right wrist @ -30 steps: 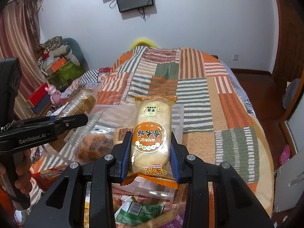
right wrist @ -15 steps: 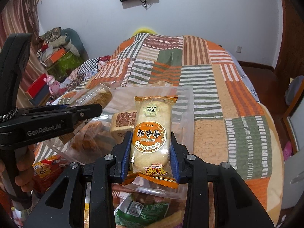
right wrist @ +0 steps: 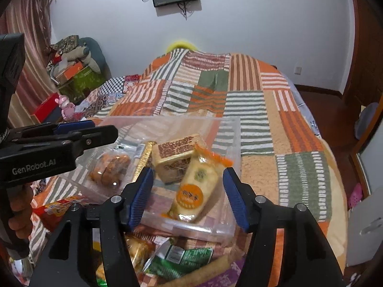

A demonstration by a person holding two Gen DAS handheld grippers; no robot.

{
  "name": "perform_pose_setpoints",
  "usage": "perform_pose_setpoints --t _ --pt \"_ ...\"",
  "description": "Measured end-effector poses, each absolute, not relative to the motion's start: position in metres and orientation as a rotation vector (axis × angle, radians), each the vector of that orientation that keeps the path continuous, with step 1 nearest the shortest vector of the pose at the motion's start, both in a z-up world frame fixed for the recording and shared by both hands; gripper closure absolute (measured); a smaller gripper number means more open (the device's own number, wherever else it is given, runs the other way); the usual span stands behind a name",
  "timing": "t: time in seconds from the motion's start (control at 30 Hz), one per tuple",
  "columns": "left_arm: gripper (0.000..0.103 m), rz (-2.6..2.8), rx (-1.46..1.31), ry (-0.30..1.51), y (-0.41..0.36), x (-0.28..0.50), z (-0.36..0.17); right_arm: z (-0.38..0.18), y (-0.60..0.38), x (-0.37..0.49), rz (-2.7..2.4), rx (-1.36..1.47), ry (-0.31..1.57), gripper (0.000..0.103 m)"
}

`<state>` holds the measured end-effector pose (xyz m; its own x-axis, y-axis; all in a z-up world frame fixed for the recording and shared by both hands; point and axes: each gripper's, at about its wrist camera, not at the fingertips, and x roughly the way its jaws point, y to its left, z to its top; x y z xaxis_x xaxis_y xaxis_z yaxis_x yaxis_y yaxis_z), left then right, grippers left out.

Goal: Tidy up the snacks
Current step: 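Lift both snacks over the clear box and release them inside, then move both tools back toward the remaining snack pile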

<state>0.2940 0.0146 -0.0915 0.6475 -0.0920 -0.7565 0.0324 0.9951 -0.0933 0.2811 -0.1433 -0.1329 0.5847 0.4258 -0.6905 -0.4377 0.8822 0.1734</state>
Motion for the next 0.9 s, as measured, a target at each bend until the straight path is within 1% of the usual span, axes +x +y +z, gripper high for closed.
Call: perform_pose_setpoints --t 0.07,0.23,0.3,0.4,0.57,0.7,0.9 --pt "0.046 -0.071 -0.072 0.847 0.016 0.284 -0.086 -0.127 -0.145 0.277 0.507 -0.015 0.789 0.045" --pt "0.038 -0.07 -0.073 0.807 0.023 0.256 -0.072 -0.111 -0.152 0.263 0.505 -0.016 0.747 0.037" --pt "0.035 -0.066 -0.073 0.794 0.028 0.244 -0.068 -0.108 -0.154 0.258 0.507 -0.018 0.739 0.037" --pt "0.033 -0.065 -0.078 0.785 0.034 0.228 -0.064 -0.103 -0.158 0.248 0.51 -0.021 0.732 0.036" --pt "0.03 -0.04 -0.074 0.781 0.046 0.2 -0.063 -0.103 -0.165 0.232 0.504 -0.03 0.724 0.032" --pt "0.024 -0.02 -0.077 0.794 0.057 0.178 -0.07 -0.108 -0.17 0.222 0.499 -0.039 0.736 0.031" --pt "0.024 0.007 -0.084 0.828 0.066 0.144 -0.09 -0.119 -0.171 0.202 0.509 -0.049 0.773 0.03"
